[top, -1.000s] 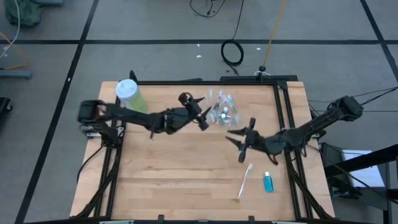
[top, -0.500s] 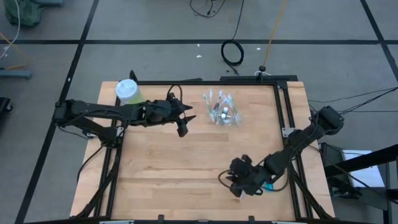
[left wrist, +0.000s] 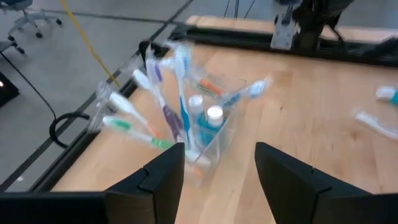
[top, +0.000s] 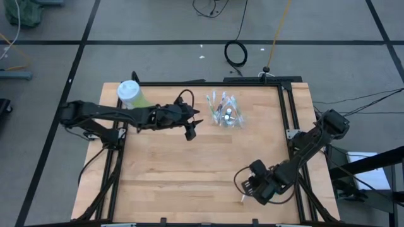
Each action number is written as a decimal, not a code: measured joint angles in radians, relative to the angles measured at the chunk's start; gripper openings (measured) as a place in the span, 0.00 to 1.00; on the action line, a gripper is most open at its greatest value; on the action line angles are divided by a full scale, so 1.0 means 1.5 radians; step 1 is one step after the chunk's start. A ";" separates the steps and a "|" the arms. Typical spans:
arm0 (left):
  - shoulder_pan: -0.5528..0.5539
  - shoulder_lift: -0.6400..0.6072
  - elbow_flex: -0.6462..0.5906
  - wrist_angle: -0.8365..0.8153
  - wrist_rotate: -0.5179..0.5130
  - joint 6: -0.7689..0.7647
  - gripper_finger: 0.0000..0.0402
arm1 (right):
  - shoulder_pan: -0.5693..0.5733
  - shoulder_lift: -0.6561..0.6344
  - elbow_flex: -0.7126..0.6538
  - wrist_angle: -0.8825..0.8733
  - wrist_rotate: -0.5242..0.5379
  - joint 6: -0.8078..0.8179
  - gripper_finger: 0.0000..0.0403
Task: Pick & Place toothbrushing station
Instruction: Put the orange toothbrush into the transparent organizer
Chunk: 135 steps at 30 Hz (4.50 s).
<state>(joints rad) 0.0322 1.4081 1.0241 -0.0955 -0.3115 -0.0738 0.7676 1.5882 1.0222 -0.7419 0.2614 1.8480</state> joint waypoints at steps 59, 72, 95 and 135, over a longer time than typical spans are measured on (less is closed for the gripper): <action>-0.001 0.018 0.000 0.047 0.034 0.010 0.49 | -0.113 0.062 -0.107 0.204 0.082 -0.180 0.32; 0.000 0.018 0.000 0.057 0.034 0.009 0.49 | -0.124 0.026 -0.155 0.277 0.126 -0.401 0.02; 0.000 0.018 0.000 0.071 0.033 0.009 0.48 | -0.484 -0.277 -0.359 1.124 0.328 -1.325 0.00; 0.000 0.018 0.000 0.071 0.032 0.008 0.48 | -0.544 -0.261 -0.654 1.349 0.190 -1.332 0.15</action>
<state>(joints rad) 0.0322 1.4353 1.0241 0.0113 -0.2630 -0.0612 -0.0485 1.1968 0.0410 1.2819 0.5468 -0.1505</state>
